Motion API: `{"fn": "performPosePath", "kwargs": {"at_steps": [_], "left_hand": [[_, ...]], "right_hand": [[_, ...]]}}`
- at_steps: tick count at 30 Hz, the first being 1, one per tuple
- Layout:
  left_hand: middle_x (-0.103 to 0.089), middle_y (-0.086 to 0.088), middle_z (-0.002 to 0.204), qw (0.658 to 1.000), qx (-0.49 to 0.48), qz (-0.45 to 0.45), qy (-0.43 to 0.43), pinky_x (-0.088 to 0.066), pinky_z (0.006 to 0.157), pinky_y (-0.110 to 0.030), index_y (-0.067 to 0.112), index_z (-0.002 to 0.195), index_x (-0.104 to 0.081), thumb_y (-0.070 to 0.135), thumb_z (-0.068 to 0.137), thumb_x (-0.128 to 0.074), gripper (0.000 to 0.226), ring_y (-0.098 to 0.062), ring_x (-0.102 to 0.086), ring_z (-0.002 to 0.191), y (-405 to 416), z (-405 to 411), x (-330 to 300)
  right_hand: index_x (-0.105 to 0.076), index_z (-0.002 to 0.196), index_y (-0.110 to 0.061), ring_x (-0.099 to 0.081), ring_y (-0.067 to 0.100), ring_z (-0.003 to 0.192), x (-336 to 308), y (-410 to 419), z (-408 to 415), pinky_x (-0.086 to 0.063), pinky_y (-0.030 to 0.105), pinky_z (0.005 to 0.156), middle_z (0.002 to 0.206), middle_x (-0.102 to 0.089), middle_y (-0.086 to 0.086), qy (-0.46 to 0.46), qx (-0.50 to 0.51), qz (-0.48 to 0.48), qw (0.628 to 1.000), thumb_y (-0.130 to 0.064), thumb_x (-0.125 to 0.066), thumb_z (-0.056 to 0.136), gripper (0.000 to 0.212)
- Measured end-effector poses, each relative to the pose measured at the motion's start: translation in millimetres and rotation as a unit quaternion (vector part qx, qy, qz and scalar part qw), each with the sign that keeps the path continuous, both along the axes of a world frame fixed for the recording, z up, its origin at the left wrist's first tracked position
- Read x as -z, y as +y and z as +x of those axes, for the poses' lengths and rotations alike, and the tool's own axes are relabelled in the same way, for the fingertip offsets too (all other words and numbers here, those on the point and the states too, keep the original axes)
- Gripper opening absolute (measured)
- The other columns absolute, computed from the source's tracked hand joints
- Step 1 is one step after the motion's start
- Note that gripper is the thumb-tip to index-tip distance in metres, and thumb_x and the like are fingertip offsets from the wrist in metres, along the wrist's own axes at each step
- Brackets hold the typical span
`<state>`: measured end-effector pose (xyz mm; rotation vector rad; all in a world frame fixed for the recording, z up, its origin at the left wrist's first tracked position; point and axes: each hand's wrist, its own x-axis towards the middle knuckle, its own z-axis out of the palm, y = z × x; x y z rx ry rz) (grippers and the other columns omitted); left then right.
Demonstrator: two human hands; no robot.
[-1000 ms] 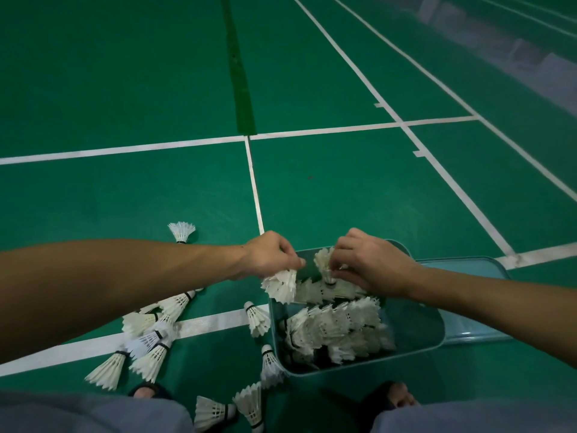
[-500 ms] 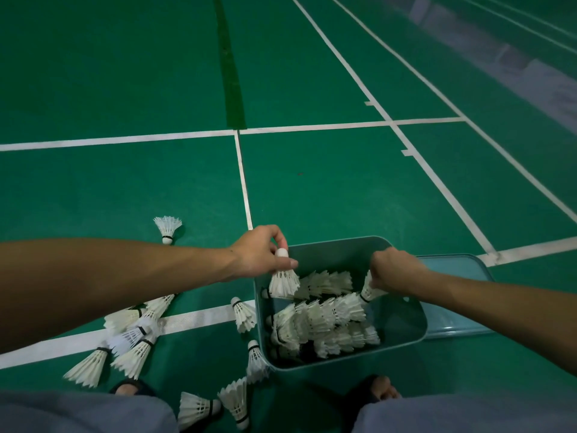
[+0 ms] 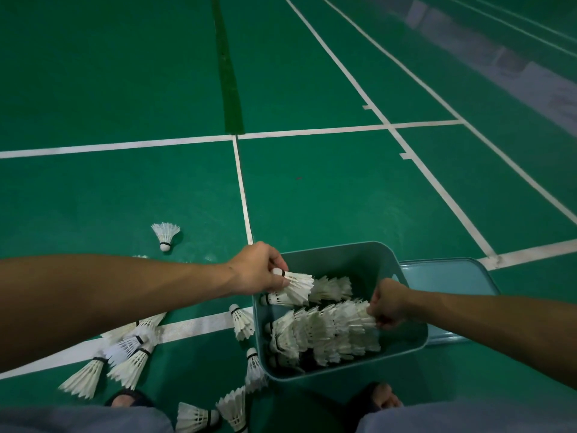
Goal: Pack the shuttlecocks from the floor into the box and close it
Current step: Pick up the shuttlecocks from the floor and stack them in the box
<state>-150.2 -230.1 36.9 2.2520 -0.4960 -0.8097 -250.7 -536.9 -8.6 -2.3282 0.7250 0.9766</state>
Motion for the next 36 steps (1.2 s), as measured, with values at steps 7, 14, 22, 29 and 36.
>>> {"fn": "performPosePath", "kwargs": {"at_steps": [7,14,22,29,36], "left_hand": [[-0.076,0.013,0.096,0.991,0.073,0.029,-0.104,-0.061,0.08,-0.034,0.03,0.104,-0.081,0.051,0.088,-0.079,0.027,-0.005,-0.07,0.088,5,-1,0],[-0.077,0.014,0.094,0.988,0.091,0.036,-0.115,-0.063,0.081,-0.04,0.029,0.102,-0.082,0.054,0.089,-0.077,0.028,-0.004,-0.07,0.086,4,-3,-3],[-0.077,0.01,0.091,0.986,0.066,0.073,-0.135,-0.064,0.077,-0.041,0.024,0.097,-0.078,0.056,0.096,-0.067,0.034,-0.008,-0.072,0.082,-4,-4,-7],[-0.073,0.006,0.091,0.976,0.098,0.125,-0.148,-0.061,0.077,-0.04,0.026,0.102,-0.067,0.055,0.1,-0.061,0.03,-0.013,-0.069,0.083,-13,-12,-5],[-0.074,0.006,0.102,0.941,0.194,0.172,-0.219,-0.058,0.077,-0.036,0.028,0.108,-0.068,0.038,0.1,-0.06,0.014,-0.019,-0.069,0.092,-12,-11,-6]], "right_hand": [[-0.065,0.078,0.001,-0.061,0.018,0.042,10,0,-15,-0.05,0.026,0.041,0.058,-0.065,0.014,0.006,0.058,0.029,0.998,-0.006,-0.07,0.095,0.019],[-0.064,0.079,-0.001,-0.061,0.017,0.044,6,-7,-7,-0.055,0.029,0.047,0.058,-0.062,0.008,0.013,-0.007,0.009,1.0,-0.008,-0.069,0.095,0.018],[-0.074,0.109,-0.01,-0.072,0.014,0.094,-38,29,17,-0.06,0.026,0.079,0.108,-0.076,0.004,-0.139,-0.15,0.07,0.976,-0.025,-0.068,0.095,0.021],[-0.071,0.101,-0.009,-0.067,0.015,0.082,-49,81,27,-0.061,0.038,0.077,0.094,-0.072,0.007,-0.228,-0.007,0.231,0.946,-0.031,-0.077,0.091,0.024],[-0.07,0.077,-0.009,-0.061,0.015,0.06,-34,100,33,-0.054,0.033,0.062,0.069,-0.068,0.002,-0.231,-0.177,0.077,0.954,-0.028,-0.075,0.088,0.023]]}}
